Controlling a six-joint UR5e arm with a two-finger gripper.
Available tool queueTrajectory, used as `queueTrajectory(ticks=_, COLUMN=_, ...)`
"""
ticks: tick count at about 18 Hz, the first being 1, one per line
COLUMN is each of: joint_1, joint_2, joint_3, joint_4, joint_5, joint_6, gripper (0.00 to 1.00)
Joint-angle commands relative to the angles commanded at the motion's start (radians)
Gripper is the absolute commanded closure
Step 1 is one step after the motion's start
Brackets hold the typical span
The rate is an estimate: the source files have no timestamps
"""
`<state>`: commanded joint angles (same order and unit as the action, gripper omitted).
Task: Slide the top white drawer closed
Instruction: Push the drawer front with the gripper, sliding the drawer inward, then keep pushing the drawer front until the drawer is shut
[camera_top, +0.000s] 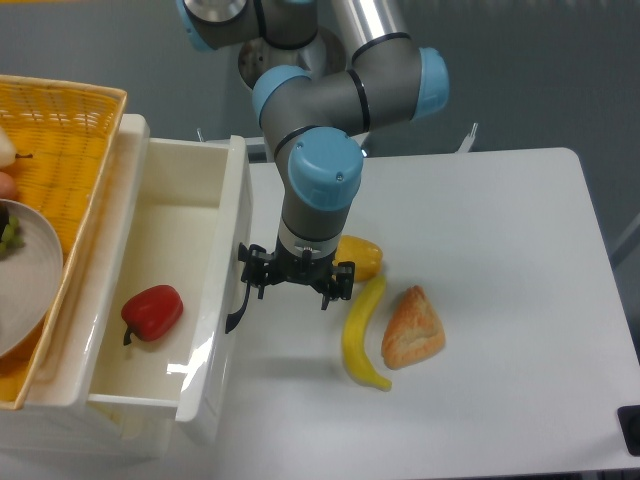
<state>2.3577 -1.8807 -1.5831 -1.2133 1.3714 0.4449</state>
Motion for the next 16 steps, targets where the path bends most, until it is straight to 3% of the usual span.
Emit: queueTrajectory(ticks=16, joint_1=-0.021, joint_2=0.026, joint_3=0.0, joint_4=-0.034, joint_5=-0.002, joint_6=-0.026, gripper=0.0)
